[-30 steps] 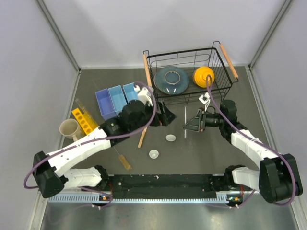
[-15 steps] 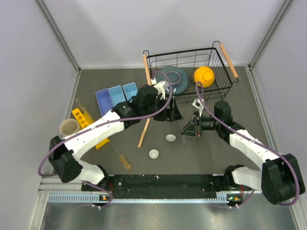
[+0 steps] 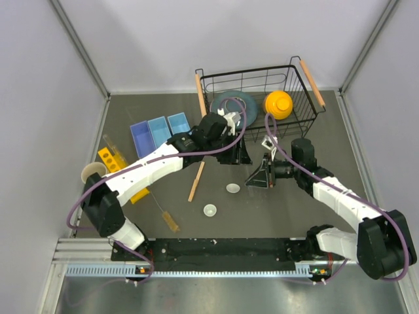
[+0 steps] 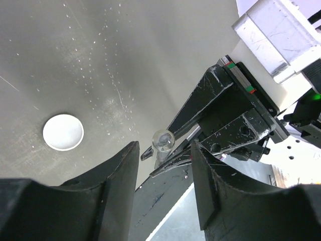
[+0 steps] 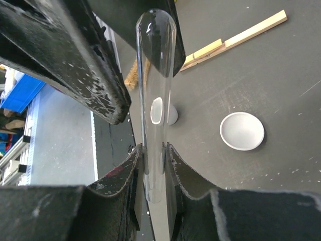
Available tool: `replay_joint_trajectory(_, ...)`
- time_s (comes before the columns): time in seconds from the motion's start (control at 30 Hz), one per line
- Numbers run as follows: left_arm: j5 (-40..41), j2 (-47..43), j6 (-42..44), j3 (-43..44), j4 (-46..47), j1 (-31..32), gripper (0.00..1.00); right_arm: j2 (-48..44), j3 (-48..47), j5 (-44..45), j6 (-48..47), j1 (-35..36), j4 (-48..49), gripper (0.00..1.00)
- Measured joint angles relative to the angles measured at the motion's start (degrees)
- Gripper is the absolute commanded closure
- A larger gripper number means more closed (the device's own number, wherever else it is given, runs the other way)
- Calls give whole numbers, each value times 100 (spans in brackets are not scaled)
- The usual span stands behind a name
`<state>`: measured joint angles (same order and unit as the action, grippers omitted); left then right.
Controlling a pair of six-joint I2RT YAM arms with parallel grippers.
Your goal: Organize the chemistry lab equipment
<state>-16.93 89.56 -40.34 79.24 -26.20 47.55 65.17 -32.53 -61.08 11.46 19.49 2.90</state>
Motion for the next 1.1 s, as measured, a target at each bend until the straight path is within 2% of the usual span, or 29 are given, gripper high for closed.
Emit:
replay_joint_trajectory(0.3, -269, 9, -20, -2, -33, 0, 62, -57, -26, 17, -297, 136, -177, 82)
replay_joint_trajectory(0.43, -339, 11, -28, -28, -13, -4, 73, -70, -26, 13, -450, 149, -258, 82)
replay_joint_trajectory(0.73, -476, 0, 22, -284, 168, -39, 84, -83, -33, 9, -619, 151, -590, 78)
replay_joint_trajectory(0.83, -535, -76, -24, -566, 415, -79, 85, -83, -33, 11, -695, 153, -748, 65)
replay_joint_trajectory(0.87, -542, -144, -42, -702, 501, -101, 85, -83, -37, 0, -752, 157, -756, 53)
replay_joint_trajectory(0.93, -553, -304, -70, -951, 549, -120, 86, -83, -72, -37, -846, 164, -763, 41)
replay_joint_trajectory(0.97, -551, -400, -87, -1075, 562, -136, 86, -83, -94, -59, -892, 166, -791, 31)
replay_joint_trajectory(1.0, -544, -485, -103, -1165, 570, -142, 86, -83, -122, -85, -994, 168, -815, 28)
replay_joint_trajectory(1.03, -509, -603, -129, -1294, 601, -157, 86, -83, -157, -118, -1095, 173, -870, 20)
replay_joint_trajectory(1.1, -424, -911, -153, -1556, 608, -190, 86, -83, -251, -205, -1338, 166, -1045, 17)
